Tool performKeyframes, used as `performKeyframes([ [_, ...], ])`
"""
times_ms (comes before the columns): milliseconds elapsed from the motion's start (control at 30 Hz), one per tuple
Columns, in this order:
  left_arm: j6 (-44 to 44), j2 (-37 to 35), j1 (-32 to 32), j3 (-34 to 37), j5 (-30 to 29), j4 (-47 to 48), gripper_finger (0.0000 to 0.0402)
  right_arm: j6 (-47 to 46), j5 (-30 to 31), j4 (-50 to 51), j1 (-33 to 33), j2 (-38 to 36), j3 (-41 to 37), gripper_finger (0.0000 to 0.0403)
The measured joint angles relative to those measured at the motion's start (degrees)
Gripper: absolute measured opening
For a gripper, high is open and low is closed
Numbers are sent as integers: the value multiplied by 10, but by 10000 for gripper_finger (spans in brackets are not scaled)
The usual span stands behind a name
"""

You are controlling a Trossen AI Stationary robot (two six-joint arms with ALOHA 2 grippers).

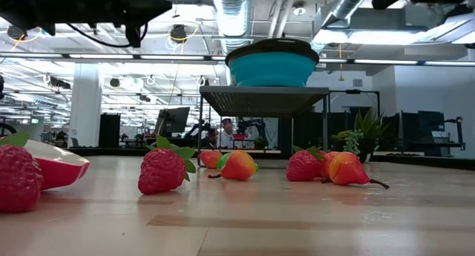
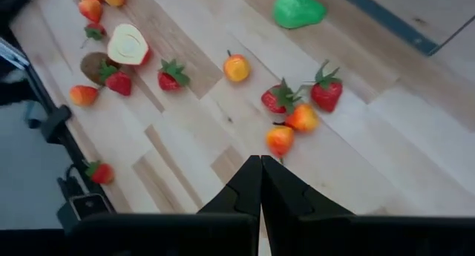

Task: Pick & Place Fruit
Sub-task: Put the peach into the strainer bowl

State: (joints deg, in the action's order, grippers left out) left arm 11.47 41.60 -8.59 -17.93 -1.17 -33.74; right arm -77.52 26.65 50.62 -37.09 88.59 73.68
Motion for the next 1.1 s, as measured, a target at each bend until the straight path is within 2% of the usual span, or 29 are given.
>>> performKeyframes([
  [267, 0, -11, 29, 0, 3, -3, 2, -29, -21, -10, 1, -5, -50, 0],
  [567, 0, -11, 31, 0, 3, -2, 2, -15, -45, -148, 12, -5, -129, 0],
  [833, 0, -11, 31, 0, 4, -2, 2, 28, -139, -247, 60, -11, -196, 0],
  [1100, 0, -11, 31, 0, 4, -2, 2, 100, -148, -275, 87, -43, -207, 0],
])
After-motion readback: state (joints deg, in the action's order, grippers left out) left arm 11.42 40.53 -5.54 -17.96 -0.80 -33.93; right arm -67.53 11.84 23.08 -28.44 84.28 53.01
